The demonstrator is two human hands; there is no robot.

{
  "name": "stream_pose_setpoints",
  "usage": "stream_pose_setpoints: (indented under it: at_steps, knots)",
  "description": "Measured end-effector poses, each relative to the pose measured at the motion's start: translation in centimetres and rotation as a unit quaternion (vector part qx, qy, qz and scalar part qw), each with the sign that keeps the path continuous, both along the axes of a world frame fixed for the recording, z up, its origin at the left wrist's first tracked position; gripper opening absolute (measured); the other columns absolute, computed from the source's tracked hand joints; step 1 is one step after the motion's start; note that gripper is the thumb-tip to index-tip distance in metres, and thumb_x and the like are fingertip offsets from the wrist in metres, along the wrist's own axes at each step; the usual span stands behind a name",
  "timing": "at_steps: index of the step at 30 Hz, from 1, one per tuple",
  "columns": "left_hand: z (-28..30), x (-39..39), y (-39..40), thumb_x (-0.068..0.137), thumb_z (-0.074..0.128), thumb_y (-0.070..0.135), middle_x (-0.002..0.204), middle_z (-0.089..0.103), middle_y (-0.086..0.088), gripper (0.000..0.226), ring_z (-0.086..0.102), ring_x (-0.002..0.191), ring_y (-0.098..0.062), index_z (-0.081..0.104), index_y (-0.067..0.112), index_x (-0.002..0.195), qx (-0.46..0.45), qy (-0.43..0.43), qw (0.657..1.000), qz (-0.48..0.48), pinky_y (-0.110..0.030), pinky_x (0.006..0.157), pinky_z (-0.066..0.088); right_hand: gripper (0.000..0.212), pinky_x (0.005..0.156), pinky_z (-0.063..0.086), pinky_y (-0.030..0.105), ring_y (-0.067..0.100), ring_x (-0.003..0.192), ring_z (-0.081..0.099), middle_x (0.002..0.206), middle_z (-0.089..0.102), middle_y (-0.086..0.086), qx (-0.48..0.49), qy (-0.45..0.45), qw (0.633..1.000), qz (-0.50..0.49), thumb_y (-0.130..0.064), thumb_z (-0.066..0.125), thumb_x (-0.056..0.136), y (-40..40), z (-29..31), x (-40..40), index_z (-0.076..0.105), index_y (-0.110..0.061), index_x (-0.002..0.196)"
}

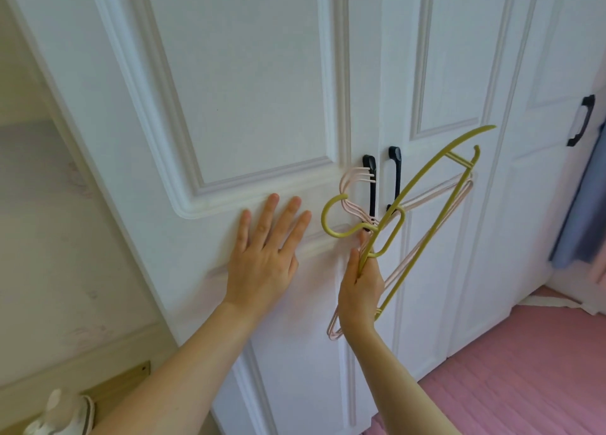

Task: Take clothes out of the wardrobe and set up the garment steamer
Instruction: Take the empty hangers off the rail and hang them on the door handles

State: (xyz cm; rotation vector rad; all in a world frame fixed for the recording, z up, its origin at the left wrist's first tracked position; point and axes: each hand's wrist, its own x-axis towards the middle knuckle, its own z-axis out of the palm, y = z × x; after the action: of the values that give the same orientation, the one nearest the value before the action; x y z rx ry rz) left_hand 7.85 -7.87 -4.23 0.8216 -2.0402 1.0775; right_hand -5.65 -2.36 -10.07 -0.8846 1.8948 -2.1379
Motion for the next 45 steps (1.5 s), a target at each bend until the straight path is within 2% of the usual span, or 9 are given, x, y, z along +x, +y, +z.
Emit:
stream_pose_setpoints:
  at_steps: [9,18,25,29,32,35,38,41,45]
  knots:
    - [-0.3,-0.1,-1.0,0.093,0.043,0.025,0.160,0.015,0.000,0.066,0.010,0.147,-0.033,0.016,0.023,0.153,-0.019,-0.032,0.999,0.035,-0.055,0.117,0.006,0.012,0.047,0.036,0.011,-0.003,0.050,0.042,0.058,0.037,-0.007,0.014,0.019,1.000,-0.014,-0.032,0.039,0.100,-2.2,-0.8,0.1,0.039,-0.022,0.094]
    - [-0.2,-0.1,-0.7,0.091,0.044,0.027,0.161,0.008,0.001,0.072,0.005,0.147,-0.033,0.010,0.023,0.154,0.006,-0.044,0.997,0.058,-0.056,0.117,0.004,0.040,0.050,0.034,0.014,0.003,0.050,0.043,0.066,0.045,-0.014,0.019,0.042,0.999,-0.009,-0.044,0.033,0.097,-1.9,-0.9,-0.2,0.057,-0.021,0.119]
    - [1.0,-0.1,1.1,0.083,0.057,0.030,0.161,-0.002,0.005,0.084,-0.008,0.147,-0.034,0.010,0.033,0.152,0.114,-0.076,0.986,0.094,-0.057,0.116,-0.005,0.028,0.055,0.035,0.030,0.013,0.058,0.040,0.066,0.046,0.000,0.047,0.028,0.997,0.046,-0.036,0.037,0.101,0.9,1.3,-0.4,0.047,-0.020,0.080]
    - [2.3,0.2,3.3,0.086,0.049,0.015,0.160,-0.013,0.003,0.081,-0.025,0.142,-0.034,0.005,0.029,0.153,0.187,-0.113,0.972,0.083,-0.057,0.112,-0.016,0.033,0.059,0.045,0.031,0.024,0.065,0.054,0.109,0.067,0.001,0.053,0.056,0.996,0.038,-0.032,0.039,0.101,3.4,2.3,-0.2,0.060,-0.007,0.108]
    - [3.4,0.5,5.8,0.092,0.048,0.024,0.161,-0.010,0.001,0.076,-0.023,0.144,-0.031,0.004,0.024,0.153,0.275,-0.062,0.958,0.048,-0.054,0.115,-0.012,0.033,0.065,0.051,0.031,0.022,0.074,0.062,0.112,0.068,0.000,0.049,0.055,0.997,0.035,-0.032,0.041,0.100,5.8,3.0,0.6,0.060,-0.005,0.099]
    - [4.3,1.0,8.5,0.094,0.052,0.040,0.162,-0.005,0.004,0.078,-0.017,0.146,-0.024,0.003,0.025,0.153,0.424,0.031,0.904,-0.051,-0.047,0.118,0.000,0.028,0.084,0.056,0.039,0.015,0.092,0.066,0.103,0.069,0.000,0.041,0.028,0.995,0.087,-0.035,0.044,0.099,8.3,3.1,1.9,0.062,-0.015,0.108]
    - [4.7,1.7,11.2,0.087,0.062,0.047,0.161,0.005,0.008,0.085,-0.005,0.148,-0.015,0.009,0.032,0.152,0.575,0.141,0.784,-0.186,-0.042,0.118,0.013,0.033,0.084,0.057,0.031,0.009,0.095,0.067,0.099,0.068,-0.004,0.025,-0.007,0.989,0.146,-0.029,0.044,0.100,11.1,3.2,3.7,0.058,-0.013,0.124]
    - [4.4,2.8,13.4,0.079,0.069,0.051,0.157,0.024,0.013,0.088,0.022,0.144,-0.015,0.019,0.036,0.150,0.630,0.220,0.693,-0.272,-0.039,0.115,0.027,0.028,0.076,0.059,0.028,0.014,0.087,0.070,0.092,0.069,0.004,0.015,-0.030,0.984,0.177,-0.024,0.046,0.099,14.0,3.3,5.8,0.061,-0.007,0.116]
    - [4.5,5.0,16.5,0.079,0.074,0.039,0.148,0.040,0.015,0.081,0.036,0.133,-0.002,0.030,0.032,0.147,0.652,0.251,0.632,-0.335,-0.023,0.103,0.032,0.024,0.068,0.059,0.025,0.018,0.078,0.072,0.086,0.069,0.011,0.035,-0.061,0.972,0.225,-0.024,0.048,0.099,17.9,2.9,8.3,0.062,-0.007,0.109]
